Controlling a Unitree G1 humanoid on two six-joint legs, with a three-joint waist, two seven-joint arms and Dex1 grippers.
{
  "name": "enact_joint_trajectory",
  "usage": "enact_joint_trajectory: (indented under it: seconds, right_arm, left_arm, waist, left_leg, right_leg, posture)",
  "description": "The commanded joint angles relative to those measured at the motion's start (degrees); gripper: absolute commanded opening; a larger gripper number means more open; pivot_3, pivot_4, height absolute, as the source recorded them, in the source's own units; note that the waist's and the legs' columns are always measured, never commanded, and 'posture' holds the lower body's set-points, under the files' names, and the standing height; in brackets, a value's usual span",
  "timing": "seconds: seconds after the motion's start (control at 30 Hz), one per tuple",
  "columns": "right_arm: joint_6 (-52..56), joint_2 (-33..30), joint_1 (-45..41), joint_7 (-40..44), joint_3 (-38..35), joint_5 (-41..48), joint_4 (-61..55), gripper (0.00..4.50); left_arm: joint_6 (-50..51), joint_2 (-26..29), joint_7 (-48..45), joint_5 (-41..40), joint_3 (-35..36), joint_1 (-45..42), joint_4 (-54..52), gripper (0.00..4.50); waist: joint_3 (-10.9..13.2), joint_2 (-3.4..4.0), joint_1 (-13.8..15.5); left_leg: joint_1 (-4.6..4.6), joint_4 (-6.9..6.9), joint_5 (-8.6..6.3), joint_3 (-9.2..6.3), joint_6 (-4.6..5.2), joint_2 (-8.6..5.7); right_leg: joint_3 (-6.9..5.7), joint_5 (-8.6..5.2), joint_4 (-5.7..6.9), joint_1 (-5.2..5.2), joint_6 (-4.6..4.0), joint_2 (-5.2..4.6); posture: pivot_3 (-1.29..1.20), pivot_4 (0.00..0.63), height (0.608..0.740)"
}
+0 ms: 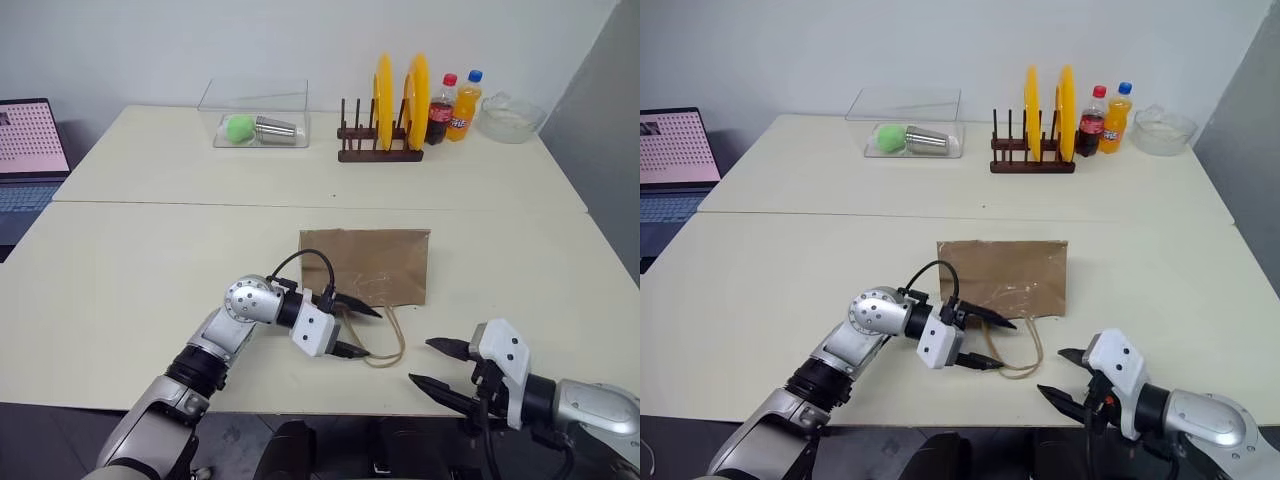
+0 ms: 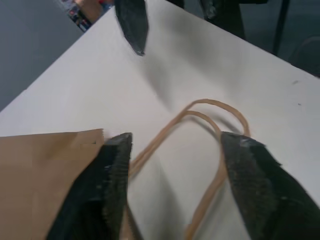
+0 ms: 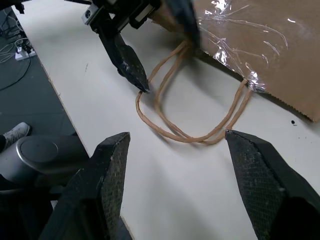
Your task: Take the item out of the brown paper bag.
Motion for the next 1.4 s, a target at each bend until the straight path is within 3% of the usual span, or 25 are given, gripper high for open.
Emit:
enact_joint_trajectory:
  seconds: [0.03,0.2,0.33,0.43,0.7,0.93,1.4]
  right_arm:
    - [-0.9,-0.7,0.4,-1.1,-2.1,2.0,-5.2,3.2]
    - [-1.3,-1.2,0.8,-2.4,-2.8,3.7,-5.2,3.2]
    - [-1.5,-1.6,1.2,-2.9,-3.5,4.6,-5.1,3.2]
    - [-1.5,-1.9,1.1,-3.1,-3.7,5.2,-5.0,3.2]
    - [-1.0,-4.0,-1.4,-3.8,-1.8,6.1,-3.9,3.2]
    - [-0.4,-5.0,-4.1,-4.2,-0.2,6.2,-3.2,3.2]
    - [-0.4,-6.4,-2.8,-4.2,-0.4,7.5,-3.6,3.2]
  left_arm:
    - [-2.5,-0.5,-0.4,-0.1,-0.8,-1.4,0.8,1.67]
    - [-3.6,-0.7,0.1,-1.8,0.3,-2.5,1.6,0.23]
    - [-1.4,1.0,-2.1,-7.1,2.0,-2.2,-0.5,0.23]
    - [0.1,2.9,-2.9,-9.4,3.5,-2.1,-2.0,0.8]
    - [-12.3,7.9,-8.2,-4.2,1.1,-2.3,3.4,3.37]
    - [-15.8,2.4,-1.2,2.7,0.5,-5.9,9.3,3.37]
    - [-5.3,-0.7,-1.4,-2.1,0.6,-6.1,7.3,3.37]
  waist:
    - [0.0,0.0,0.0]
    - [0.0,0.0,0.0]
    - [0.0,0.0,-0.1]
    - [0.0,0.0,-0.1]
    - [0.0,0.02,0.0]
    - [0.0,-0.01,0.3]
    - [0.0,0.0,0.1]
  left_leg:
    - [0.0,0.0,0.0,-0.01,0.0,0.0]
    - [0.0,0.0,0.0,-0.04,0.0,0.0]
    - [0.01,0.01,0.0,-0.03,0.0,0.0]
    - [0.02,0.0,0.0,-0.08,0.0,0.01]
    - [0.06,0.0,0.0,-0.07,0.0,0.01]
    - [0.01,0.04,0.0,-0.16,0.01,-0.03]
    - [0.05,0.06,-0.01,-0.16,0.02,-0.01]
  right_leg:
    - [-0.01,0.0,0.0,0.01,0.0,0.0]
    - [-0.04,0.0,0.0,0.02,0.0,0.0]
    - [-0.03,0.0,0.0,0.03,0.0,0.0]
    - [-0.07,0.0,0.01,0.03,0.0,0.01]
    - [-0.07,0.0,-0.02,0.08,0.0,0.0]
    - [-0.16,0.02,-0.15,0.17,0.03,-0.01]
    - [-0.17,0.02,-0.14,0.21,0.05,0.0]
  posture:
    - [0.0,0.15,0.74]
    - [0.0,0.15,0.74]
    - [0.0,0.15,0.74]
    - [0.0,0.15,0.74]
    - [0.0,0.15,0.74]
    - [0.0,0.15,0.74]
    - [0.0,0.15,0.74]
